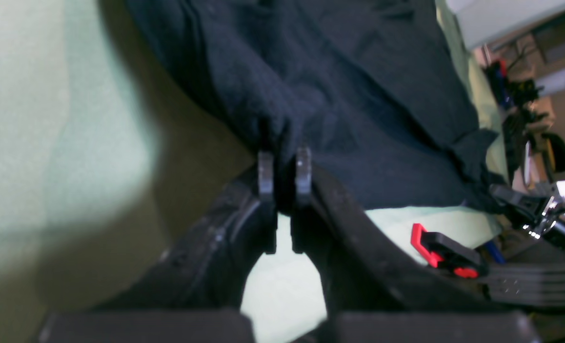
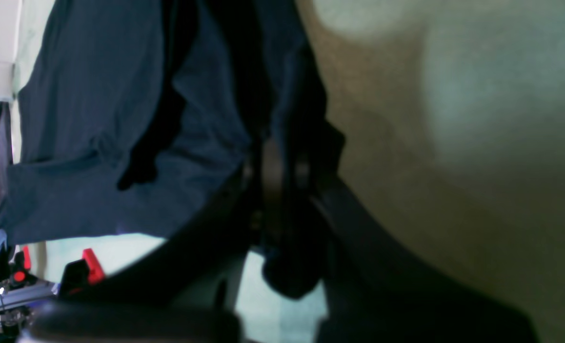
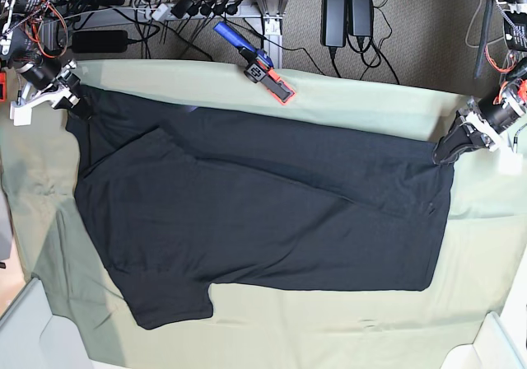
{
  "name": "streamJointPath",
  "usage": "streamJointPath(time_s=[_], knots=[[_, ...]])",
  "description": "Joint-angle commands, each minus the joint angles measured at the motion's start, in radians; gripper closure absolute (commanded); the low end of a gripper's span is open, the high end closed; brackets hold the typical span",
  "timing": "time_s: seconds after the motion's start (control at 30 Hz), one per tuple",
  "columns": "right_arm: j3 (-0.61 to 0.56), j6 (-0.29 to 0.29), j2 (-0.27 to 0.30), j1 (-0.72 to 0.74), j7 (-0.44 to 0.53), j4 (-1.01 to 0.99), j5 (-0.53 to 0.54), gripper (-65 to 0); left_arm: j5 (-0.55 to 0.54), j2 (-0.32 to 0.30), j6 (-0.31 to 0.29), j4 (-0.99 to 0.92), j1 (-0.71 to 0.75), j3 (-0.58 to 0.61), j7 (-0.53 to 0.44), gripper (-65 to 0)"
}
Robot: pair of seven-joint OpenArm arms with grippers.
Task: Fold the T-shirt properly
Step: 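Lower the folded edge and open both grippers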
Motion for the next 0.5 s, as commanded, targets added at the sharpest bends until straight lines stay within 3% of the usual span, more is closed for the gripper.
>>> streamJointPath(time_s=[0.0,0.47], knots=[[0.019,0.082,0.024,-0.008,0.009,0.021,0.009,0.0,-0.023,-0.021,-0.019,0.023,0.003,-0.015,-0.021,0.0],[0.076,0.082,0.024,-0.089,0.004,0.077,0.027,0.0,-0.06,-0.018,-0.019,0.025,0.07,-0.033,0.001,0.0]])
